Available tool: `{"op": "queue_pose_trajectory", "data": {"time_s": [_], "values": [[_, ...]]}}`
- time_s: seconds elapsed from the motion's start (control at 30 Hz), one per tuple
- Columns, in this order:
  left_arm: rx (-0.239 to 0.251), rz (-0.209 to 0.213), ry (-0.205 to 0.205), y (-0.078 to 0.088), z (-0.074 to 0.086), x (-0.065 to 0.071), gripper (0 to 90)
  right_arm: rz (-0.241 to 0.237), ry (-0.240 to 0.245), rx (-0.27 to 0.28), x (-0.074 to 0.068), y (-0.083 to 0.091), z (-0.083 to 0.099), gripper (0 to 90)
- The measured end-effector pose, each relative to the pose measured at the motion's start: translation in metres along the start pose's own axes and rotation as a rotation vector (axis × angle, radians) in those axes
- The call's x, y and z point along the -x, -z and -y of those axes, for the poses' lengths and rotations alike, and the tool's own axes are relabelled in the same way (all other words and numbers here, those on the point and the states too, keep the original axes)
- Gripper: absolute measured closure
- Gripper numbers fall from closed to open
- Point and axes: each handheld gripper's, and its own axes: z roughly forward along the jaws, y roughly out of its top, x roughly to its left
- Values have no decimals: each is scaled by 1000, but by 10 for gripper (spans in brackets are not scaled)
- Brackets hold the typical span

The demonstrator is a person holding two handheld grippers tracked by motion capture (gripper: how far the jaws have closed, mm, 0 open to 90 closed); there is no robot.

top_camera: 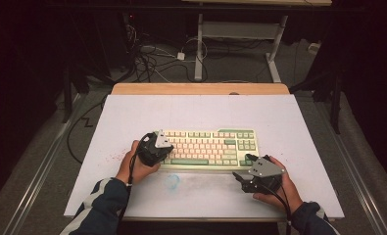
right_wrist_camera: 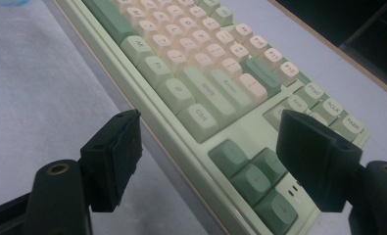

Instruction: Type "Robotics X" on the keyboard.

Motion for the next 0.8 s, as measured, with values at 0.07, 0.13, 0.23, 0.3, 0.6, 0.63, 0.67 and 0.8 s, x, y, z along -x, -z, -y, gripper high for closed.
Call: {"op": "queue_pose_trajectory", "data": {"time_s": [0.07,0.13,0.23,0.3,0.6,0.63,0.67,0.8], "values": [[1,1,1,-1,0,0,858,-2,2,0,0,0,0,263],[0,3,2,-1,1,1,860,-4,5,1,0,0,0,263],[-16,3,-9,-2,3,1,868,-2,11,-3,0,0,0,263],[-14,0,-13,-2,3,2,865,0,10,-9,0,-1,0,263],[47,3,-17,9,-2,2,840,3,12,-6,0,1,0,263],[61,4,-10,10,-3,2,836,4,12,-6,0,1,0,263],[68,4,-5,11,-4,1,826,4,13,-5,0,1,0,263],[93,10,4,15,-4,-1,771,5,13,-7,0,1,0,263]]}}
